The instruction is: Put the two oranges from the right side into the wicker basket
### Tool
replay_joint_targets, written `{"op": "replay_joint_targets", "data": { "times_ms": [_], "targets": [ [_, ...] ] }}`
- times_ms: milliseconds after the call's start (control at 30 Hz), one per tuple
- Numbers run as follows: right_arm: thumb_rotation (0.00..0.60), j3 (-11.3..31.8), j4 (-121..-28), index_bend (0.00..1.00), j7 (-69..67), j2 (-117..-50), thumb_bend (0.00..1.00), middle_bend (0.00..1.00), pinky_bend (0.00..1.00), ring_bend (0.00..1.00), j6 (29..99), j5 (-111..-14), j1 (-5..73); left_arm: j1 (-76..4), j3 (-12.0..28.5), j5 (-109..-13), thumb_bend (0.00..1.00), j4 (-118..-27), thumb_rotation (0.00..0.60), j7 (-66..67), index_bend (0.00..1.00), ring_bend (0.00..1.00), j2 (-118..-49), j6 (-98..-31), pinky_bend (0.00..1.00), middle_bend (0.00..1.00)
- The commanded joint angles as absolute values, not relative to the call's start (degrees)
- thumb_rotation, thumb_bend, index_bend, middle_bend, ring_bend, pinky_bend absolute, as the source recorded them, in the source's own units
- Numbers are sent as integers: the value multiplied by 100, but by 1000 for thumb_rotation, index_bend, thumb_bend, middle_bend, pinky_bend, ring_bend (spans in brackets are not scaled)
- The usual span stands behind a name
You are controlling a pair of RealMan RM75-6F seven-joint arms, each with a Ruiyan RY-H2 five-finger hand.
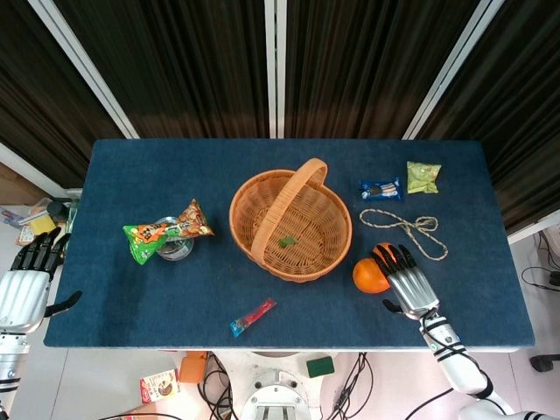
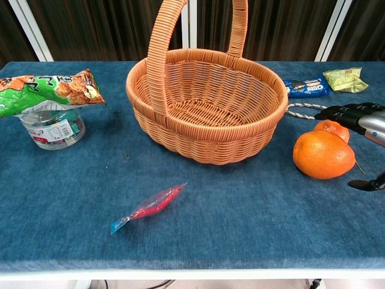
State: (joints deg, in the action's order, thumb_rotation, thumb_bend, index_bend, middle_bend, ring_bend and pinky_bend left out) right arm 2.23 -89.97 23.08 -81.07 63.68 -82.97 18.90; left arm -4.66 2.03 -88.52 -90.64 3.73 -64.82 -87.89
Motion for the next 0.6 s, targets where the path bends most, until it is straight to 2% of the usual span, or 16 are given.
{"op": "replay_joint_targets", "data": {
  "times_ms": [33, 600],
  "targets": [
    [600, 220, -8996, 0, 2339, -8137, 192, 0, 0, 0, 6358, -8271, 1917, -467, 202, -8854, 127, -9062, 600, 373, 50, 19, -6485, -8789, 146, 20],
    [600, 191, -8857, 0, 2730, -8455, 211, 5, 0, 0, 6136, -8064, 2187, -473, 195, -8863, 127, -9079, 600, 371, 50, 19, -6485, -8774, 146, 21]
  ]
}}
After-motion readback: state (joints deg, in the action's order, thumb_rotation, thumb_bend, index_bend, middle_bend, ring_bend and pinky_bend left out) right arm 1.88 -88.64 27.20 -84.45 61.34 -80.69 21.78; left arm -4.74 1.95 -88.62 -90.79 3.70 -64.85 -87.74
